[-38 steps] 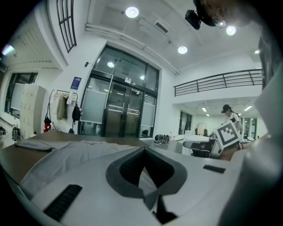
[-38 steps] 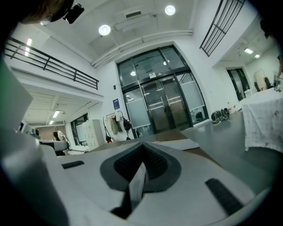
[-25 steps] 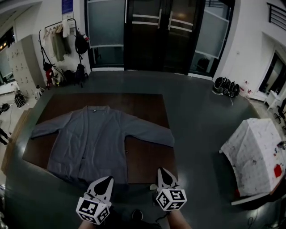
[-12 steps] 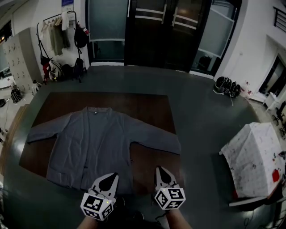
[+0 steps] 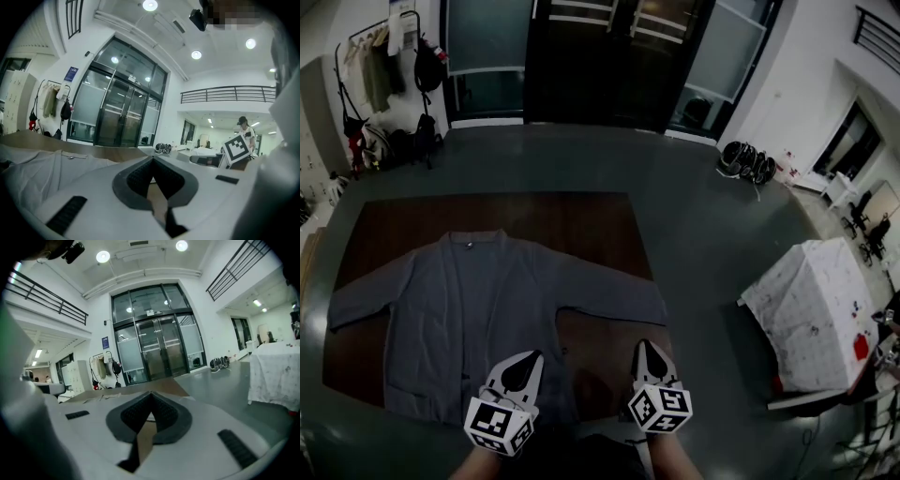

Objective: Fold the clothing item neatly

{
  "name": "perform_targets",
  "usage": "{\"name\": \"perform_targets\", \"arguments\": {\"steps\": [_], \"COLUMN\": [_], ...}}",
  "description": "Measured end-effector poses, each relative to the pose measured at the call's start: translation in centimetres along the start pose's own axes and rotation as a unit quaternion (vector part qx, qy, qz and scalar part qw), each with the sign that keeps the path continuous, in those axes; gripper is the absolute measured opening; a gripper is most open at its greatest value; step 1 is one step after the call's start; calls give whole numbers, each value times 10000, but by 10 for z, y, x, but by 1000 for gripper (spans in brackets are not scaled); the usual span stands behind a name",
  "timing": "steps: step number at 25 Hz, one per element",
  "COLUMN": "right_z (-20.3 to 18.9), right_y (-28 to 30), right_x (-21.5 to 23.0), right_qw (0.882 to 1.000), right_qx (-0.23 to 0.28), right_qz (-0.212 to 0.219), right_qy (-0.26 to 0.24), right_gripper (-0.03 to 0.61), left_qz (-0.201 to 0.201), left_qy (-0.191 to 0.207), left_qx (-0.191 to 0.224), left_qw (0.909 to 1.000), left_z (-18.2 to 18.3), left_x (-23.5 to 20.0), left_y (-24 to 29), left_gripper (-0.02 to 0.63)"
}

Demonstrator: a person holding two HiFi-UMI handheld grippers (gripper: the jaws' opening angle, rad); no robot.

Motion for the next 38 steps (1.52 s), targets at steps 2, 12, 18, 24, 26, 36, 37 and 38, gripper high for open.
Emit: {"name": "perform_targets", "arguments": {"steps": [2,12,18,24,26,36,37,38], "right_z": [1,7,-8,-19,-21,-36,-35,-35], "right_y": [2,31,62,97,108,156,159,161], "right_x": [13,93,138,178,188,221,221,221], "right_qw": [9998,9929,9887,9819,9783,9589,9585,9583], "right_qx": [-23,-565,-1329,-1859,-2055,-2775,-2769,-2756], "right_qz": [-191,-1046,-670,-325,-181,424,457,487], "right_qy": [41,99,157,178,171,418,495,568], "right_gripper": [-11,-11,35,91,112,163,164,163], "left_qz": [-52,-100,17,185,240,465,469,472], "left_qy": [-4,-37,62,38,32,-94,-104,-114], "left_qx": [-50,-244,-472,-658,-729,-1154,-1178,-1199], "left_qw": [10000,9996,9989,9977,9970,9922,9919,9916], "left_z": [3,13,21,25,26,13,12,12], "left_x": [-3,13,37,54,58,69,69,68], "left_y": [14,83,121,161,172,225,228,230], "left_gripper": [8,8,8,8,8,8,8,8]}}
Point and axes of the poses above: the fingertips, and each gripper's own axes: y forward along the fingers, x to its right, z out of its top, the point moved 10 cm from there along -y, backward along the fingers, and after that the axes turned 12 degrees about -x, right-handed, at the moved point
